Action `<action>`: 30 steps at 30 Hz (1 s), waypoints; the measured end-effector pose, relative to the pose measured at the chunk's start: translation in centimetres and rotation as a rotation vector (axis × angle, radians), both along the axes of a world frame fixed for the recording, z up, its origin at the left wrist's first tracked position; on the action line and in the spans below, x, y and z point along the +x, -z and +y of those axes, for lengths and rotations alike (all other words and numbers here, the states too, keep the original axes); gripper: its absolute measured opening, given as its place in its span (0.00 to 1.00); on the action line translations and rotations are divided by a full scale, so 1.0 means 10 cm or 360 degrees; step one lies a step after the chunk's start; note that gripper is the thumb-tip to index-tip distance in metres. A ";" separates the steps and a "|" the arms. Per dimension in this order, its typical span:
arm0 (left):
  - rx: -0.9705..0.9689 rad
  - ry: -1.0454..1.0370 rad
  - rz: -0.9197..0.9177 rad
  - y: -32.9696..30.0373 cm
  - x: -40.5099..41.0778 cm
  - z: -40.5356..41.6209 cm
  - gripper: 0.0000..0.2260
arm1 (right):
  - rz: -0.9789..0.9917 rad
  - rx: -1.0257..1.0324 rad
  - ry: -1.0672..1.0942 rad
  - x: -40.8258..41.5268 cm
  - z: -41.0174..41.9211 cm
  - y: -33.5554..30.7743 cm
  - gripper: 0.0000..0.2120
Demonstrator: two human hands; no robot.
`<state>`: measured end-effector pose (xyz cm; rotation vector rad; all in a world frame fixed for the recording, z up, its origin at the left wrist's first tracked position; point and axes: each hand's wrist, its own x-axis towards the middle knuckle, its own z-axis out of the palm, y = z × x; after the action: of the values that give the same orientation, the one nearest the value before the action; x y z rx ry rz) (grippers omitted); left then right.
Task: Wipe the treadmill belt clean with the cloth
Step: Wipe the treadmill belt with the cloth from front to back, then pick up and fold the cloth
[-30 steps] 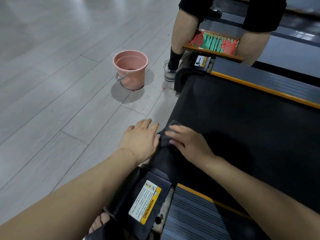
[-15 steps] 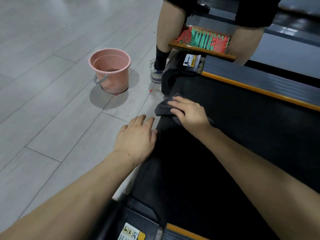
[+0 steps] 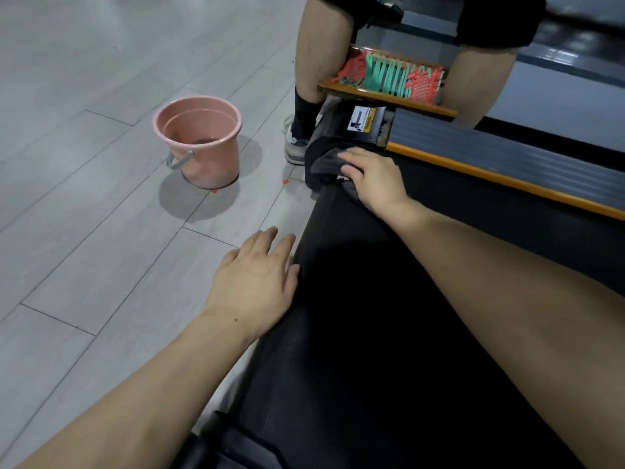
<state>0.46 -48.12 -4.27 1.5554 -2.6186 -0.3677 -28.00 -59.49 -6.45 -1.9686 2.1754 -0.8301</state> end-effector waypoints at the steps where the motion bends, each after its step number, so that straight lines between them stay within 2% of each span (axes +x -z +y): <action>1: 0.0015 -0.0001 -0.0016 0.02 0.01 0.03 0.24 | -0.0008 0.0008 0.0006 -0.01 -0.02 0.00 0.14; 10: 0.0050 0.0093 -0.0059 0.03 -0.10 0.32 0.22 | -0.0204 -0.0023 0.0287 0.13 0.41 -0.02 0.15; 18: -0.0011 0.0168 -0.0003 -0.33 -0.02 0.63 0.22 | -0.0295 0.0104 0.0322 0.39 1.73 0.02 0.15; 25: 0.0026 0.0373 -0.0223 -0.63 0.10 1.28 0.22 | -0.0264 0.0444 0.0327 0.60 2.82 -0.24 0.16; 28: -0.0079 0.0440 -0.0259 -0.91 0.16 1.47 0.17 | -0.0231 0.0363 0.0345 0.60 3.19 -0.60 0.15; 30: -0.0019 0.0340 -0.0198 -1.08 0.21 1.57 0.17 | -0.0321 0.0160 0.0350 0.64 3.44 -0.89 0.13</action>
<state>2.55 -32.38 6.55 1.3390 -2.8868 -0.2758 -21.55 -25.08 2.50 -1.5471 2.2898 -0.8846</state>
